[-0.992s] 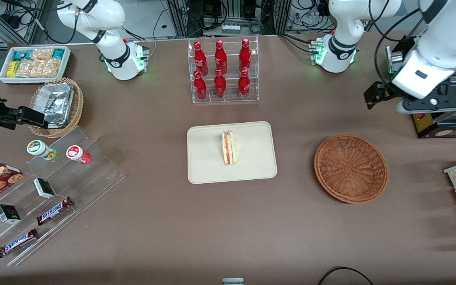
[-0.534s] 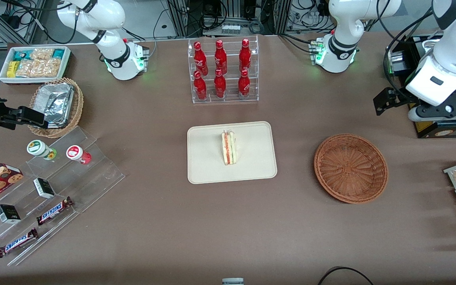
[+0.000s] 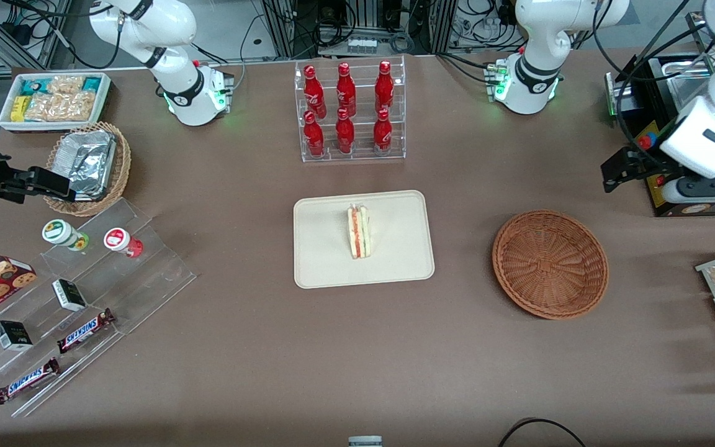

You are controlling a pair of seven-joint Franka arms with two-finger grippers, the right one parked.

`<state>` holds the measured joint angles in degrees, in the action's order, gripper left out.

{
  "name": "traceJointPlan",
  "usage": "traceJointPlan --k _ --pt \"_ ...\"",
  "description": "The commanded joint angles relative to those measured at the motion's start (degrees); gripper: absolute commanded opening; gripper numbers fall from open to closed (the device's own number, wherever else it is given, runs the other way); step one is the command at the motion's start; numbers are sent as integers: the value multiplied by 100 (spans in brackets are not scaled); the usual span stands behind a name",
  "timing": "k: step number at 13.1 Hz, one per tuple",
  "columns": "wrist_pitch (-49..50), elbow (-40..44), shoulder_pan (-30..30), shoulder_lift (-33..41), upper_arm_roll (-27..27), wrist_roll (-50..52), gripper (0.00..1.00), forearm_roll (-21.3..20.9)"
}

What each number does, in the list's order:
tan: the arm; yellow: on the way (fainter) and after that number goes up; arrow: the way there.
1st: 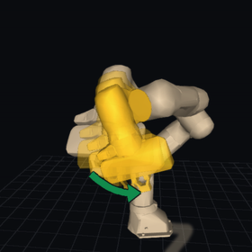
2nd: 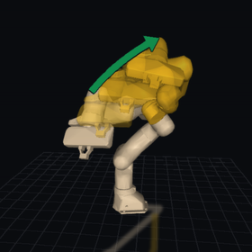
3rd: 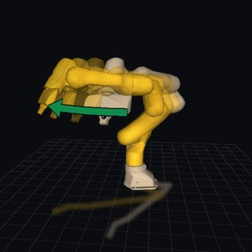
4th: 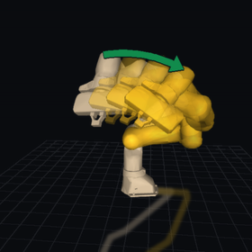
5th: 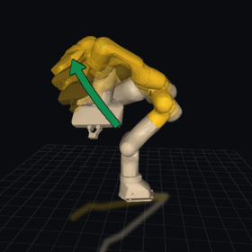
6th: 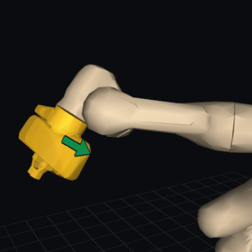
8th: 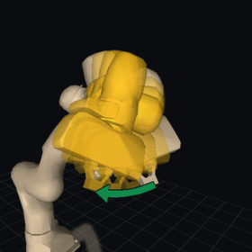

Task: Place sandwich from basket to tray

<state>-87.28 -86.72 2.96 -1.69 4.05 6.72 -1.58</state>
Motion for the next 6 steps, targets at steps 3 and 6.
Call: traceJointPlan --k 3,6 --pt "449 164 11 2 -237 -275 100 114" --pt "528 164 177 20 -544 -505 100 105"
